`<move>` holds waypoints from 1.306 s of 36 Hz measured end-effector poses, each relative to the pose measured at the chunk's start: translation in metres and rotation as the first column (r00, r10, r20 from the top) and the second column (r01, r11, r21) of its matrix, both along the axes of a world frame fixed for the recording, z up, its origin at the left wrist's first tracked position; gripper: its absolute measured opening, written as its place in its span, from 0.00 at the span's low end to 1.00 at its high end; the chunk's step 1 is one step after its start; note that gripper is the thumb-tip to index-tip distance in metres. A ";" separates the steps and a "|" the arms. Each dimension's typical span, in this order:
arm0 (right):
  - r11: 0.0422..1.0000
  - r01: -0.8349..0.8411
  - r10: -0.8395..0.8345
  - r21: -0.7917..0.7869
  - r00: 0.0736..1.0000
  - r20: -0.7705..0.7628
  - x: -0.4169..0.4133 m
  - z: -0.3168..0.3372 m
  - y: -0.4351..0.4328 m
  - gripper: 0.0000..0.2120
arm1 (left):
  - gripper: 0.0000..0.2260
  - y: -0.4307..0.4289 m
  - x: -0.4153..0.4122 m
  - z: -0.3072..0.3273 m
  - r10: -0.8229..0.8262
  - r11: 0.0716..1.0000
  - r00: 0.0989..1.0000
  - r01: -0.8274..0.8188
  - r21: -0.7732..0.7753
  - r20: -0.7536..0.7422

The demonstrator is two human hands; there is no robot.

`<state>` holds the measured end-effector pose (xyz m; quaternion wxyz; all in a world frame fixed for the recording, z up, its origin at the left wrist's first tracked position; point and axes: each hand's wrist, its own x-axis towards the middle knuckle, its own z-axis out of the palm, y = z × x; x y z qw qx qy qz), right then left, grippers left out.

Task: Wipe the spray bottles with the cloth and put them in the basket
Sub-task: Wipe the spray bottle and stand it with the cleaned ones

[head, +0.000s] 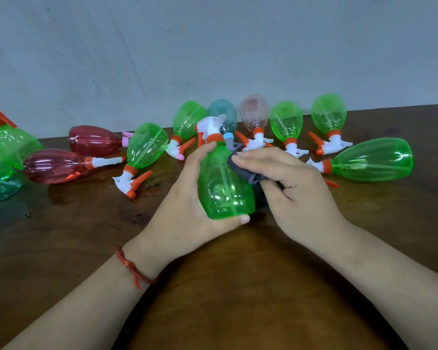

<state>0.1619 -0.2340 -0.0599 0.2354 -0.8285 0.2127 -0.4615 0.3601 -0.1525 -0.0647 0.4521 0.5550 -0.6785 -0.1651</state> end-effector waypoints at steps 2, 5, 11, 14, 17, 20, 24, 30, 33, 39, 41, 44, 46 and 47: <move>0.999 -0.010 0.009 -0.039 1.000 -0.020 0.001 -0.001 0.003 0.28 | 0.52 -0.002 0.003 0.000 0.055 0.998 0.997 -0.056 -0.013 -0.049; 0.996 -0.041 0.036 -0.080 0.997 -0.067 0.002 0.000 0.008 0.25 | 0.51 -0.005 0.009 0.000 0.129 0.991 0.983 -0.133 -0.027 -0.131; 0.991 -0.069 0.052 -0.113 0.988 -0.142 0.000 0.000 0.010 0.25 | 0.50 -0.005 0.010 0.001 0.208 0.977 0.960 -0.214 -0.016 -0.188; 0.990 -0.057 0.036 -0.132 0.987 -0.158 0.000 0.000 0.010 0.25 | 0.50 -0.006 0.010 0.000 0.188 0.981 0.961 -0.192 -0.002 -0.203; 0.989 -0.023 0.003 -0.147 0.991 -0.135 0.000 -0.001 0.009 0.26 | 0.51 -0.004 0.010 0.000 0.145 0.989 0.977 -0.147 -0.002 -0.156; 0.994 0.002 -0.012 -0.110 0.996 -0.087 0.000 0.000 0.007 0.27 | 0.52 -0.001 0.007 0.002 0.073 0.997 0.992 -0.073 -0.001 -0.107; 0.999 0.028 -0.029 -0.044 0.999 -0.040 -0.001 0.001 0.003 0.30 | 0.52 0.000 0.003 0.002 -0.005 1.000 0.999 0.004 -0.011 -0.054; 0.994 0.010 -0.012 0.113 1.000 0.016 -0.001 0.004 -0.002 0.30 | 0.54 0.005 -0.006 0.005 -0.104 0.995 0.994 0.104 -0.006 0.035; 0.982 -0.026 0.016 0.186 0.998 0.058 -0.006 0.008 -0.006 0.29 | 0.54 0.007 -0.008 0.005 -0.134 0.991 0.991 0.134 0.015 0.012; 0.946 -0.068 0.013 0.316 0.985 0.174 -0.005 0.009 -0.007 0.24 | 0.52 0.007 -0.005 0.006 -0.151 0.986 0.988 0.154 0.070 -0.045; 0.935 -0.083 0.006 0.345 0.976 0.218 -0.004 0.009 -0.008 0.20 | 0.52 0.007 -0.004 0.005 -0.145 0.987 0.988 0.148 0.070 -0.051; 0.937 -0.040 -0.044 0.347 0.972 0.232 -0.002 0.006 -0.009 0.17 | 0.54 0.006 -0.003 0.004 -0.146 0.986 0.989 0.147 0.075 -0.020; 0.943 -0.003 -0.079 0.332 0.970 0.231 -0.002 0.004 -0.009 0.17 | 0.55 0.006 -0.003 0.005 -0.151 0.985 0.989 0.150 0.088 0.003; 0.952 0.024 -0.094 0.305 0.972 0.217 -0.002 0.004 -0.008 0.18 | 0.55 0.006 -0.003 0.004 -0.152 0.984 0.988 0.151 0.093 0.006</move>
